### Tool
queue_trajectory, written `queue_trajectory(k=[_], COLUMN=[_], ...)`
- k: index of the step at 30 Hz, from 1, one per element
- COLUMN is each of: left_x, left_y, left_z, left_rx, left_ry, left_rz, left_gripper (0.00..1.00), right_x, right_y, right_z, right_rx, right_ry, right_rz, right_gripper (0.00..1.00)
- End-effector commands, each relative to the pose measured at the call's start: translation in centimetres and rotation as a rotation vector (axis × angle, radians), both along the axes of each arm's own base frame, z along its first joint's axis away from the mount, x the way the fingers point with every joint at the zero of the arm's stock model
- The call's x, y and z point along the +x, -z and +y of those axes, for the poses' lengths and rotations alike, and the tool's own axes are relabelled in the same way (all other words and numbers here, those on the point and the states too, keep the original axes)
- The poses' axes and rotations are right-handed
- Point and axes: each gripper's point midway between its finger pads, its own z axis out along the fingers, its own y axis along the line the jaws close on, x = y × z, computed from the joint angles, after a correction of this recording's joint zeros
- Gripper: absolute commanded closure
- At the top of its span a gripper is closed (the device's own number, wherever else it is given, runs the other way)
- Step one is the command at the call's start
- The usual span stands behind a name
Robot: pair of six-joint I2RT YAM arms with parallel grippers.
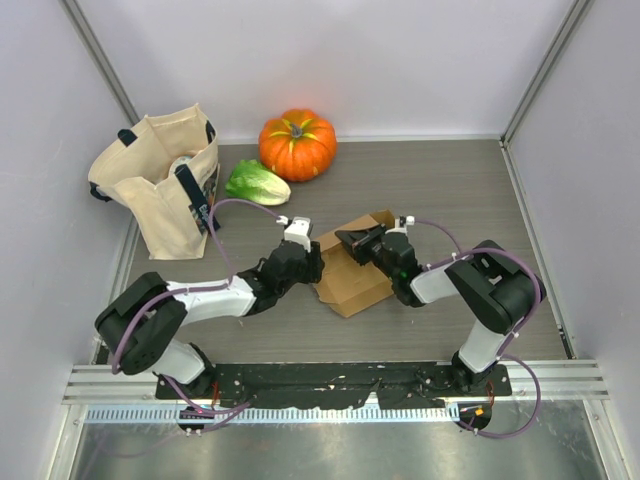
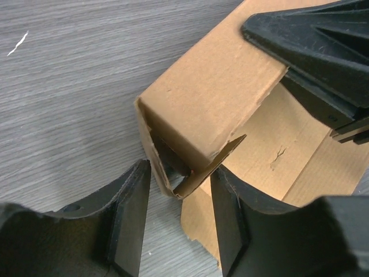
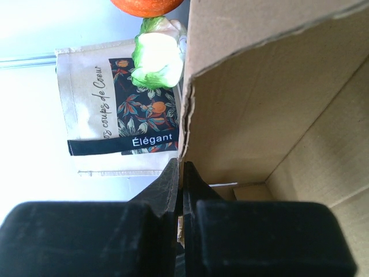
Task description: Fold the paper box
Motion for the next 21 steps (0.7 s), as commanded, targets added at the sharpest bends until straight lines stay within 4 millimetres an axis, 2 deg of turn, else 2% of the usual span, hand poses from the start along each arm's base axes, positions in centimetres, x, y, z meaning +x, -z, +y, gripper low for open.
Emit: queue_trajectory(k=[1, 5, 7, 9, 12, 13, 14, 16, 17, 21], left_x=[2.2, 2.6, 2.7, 3.4, 3.9, 3.8, 4.2, 4.1, 4.4, 4.7], left_y=[-2.9, -2.9, -3.1, -2.8, -2.2, -2.1, -2.3, -1.6, -1.8, -0.4], left_z=[-1.6, -2.0, -2.3, -1.8, -1.7, -1.8, -1.5, -1.0, -0.9, 0.4], left_rx=[0.012, 0.042, 0.034, 0.058, 0.105, 0.117, 0.131, 0.19, 0.204, 0.275], left_ry=[-0.061, -0.107, -0.123, -0.175, -0.202, -0.207, -0.239, -0.271, -0.291, -0.387], left_rz=[-0.137, -0.152, -0.157, -0.157, -0.148, -0.149, -0.164, -0.158, -0.167, -0.164], left_gripper=[0.53, 0.62, 0.62, 0.56, 0.58, 0.59, 0.66, 0.73, 0.76, 0.77], right_x=[-0.1, -0.1, -0.2, -0.3, -0.6, -0.7, -0.7, -0.7, -1.0, -1.1], right_y=[-1.1, -0.9, -0.6, -0.2, 0.1, 0.3, 0.2, 0.2, 0.4, 0.1], right_z=[-0.4, -0.6, -0.7, -0.8, -0.6, -0.5, -0.4, -0.5, -0.4, -0.3], right_rx=[0.011, 0.025, 0.031, 0.027, 0.027, 0.018, 0.018, 0.019, 0.018, 0.029], right_ry=[0.011, 0.032, 0.045, 0.062, 0.071, 0.074, 0.076, 0.094, 0.091, 0.103], right_rz=[-0.041, -0.004, 0.023, 0.057, 0.095, 0.107, 0.11, 0.116, 0.122, 0.126], right_gripper=[0.93, 0.93, 0.93, 0.93, 0.94, 0.94, 0.94, 0.94, 0.94, 0.94])
